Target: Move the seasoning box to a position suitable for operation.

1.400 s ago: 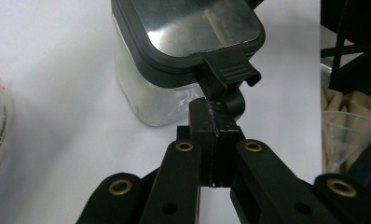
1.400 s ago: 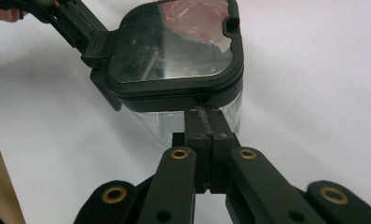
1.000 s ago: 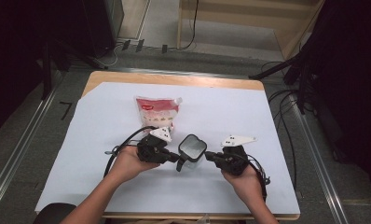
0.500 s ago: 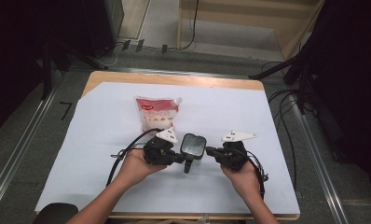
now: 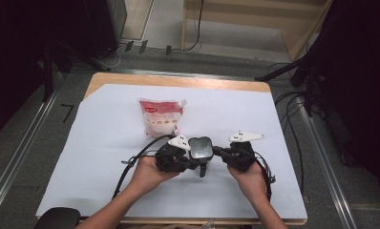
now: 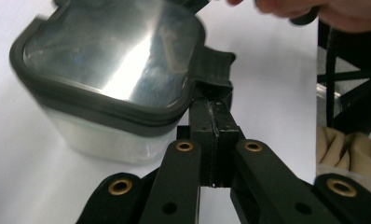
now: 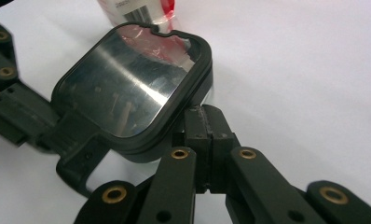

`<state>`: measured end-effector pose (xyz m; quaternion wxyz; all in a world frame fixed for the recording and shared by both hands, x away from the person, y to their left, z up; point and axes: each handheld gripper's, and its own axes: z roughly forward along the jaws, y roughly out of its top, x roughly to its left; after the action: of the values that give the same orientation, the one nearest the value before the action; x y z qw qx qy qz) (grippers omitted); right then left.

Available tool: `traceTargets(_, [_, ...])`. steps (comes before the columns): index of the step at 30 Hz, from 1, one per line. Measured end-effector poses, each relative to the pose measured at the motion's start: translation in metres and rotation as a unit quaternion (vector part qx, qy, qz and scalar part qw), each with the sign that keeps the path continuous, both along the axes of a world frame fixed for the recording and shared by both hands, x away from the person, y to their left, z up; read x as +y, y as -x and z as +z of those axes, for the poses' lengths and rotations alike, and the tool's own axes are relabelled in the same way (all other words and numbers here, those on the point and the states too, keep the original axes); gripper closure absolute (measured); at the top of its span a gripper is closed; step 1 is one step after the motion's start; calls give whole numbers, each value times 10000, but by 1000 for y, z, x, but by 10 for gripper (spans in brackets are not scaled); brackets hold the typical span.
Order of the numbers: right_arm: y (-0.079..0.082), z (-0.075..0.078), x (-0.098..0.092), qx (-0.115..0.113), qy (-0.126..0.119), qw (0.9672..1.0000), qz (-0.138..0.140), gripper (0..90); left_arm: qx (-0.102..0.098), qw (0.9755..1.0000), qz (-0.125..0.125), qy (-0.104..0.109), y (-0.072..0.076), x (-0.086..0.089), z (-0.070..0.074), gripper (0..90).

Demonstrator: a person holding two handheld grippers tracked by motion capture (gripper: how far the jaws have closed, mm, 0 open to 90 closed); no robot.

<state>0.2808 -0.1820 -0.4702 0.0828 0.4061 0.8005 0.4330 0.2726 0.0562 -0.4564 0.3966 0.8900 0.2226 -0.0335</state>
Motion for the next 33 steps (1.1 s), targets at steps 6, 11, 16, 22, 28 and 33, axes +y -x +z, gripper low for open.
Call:
traceTargets(6, [-2,0,-4,-24,-36,10000,-25,900,100,9998,-144,0,2,-12,-3,900])
traceTargets(11, [2,1,-6,-22,-27,10000,-3,900,182,9994,-279,-47,3,-10,-1,880])
traceTargets(16, [11,5,-10,-37,-12,10000,31,900,127,9992,-341,-139,5,0,7,869])
traceTargets(22, [27,13,-15,-82,-6,10000,-5,900,38,9997,-239,-77,2,16,20,820])
traceTargets(28, [39,13,-14,49,16,10000,35,900,21,9999,-93,109,-5,29,28,652])
traceTargets(33, [51,14,-11,26,60,9999,127,900,80,9996,-159,232,-12,38,31,495])
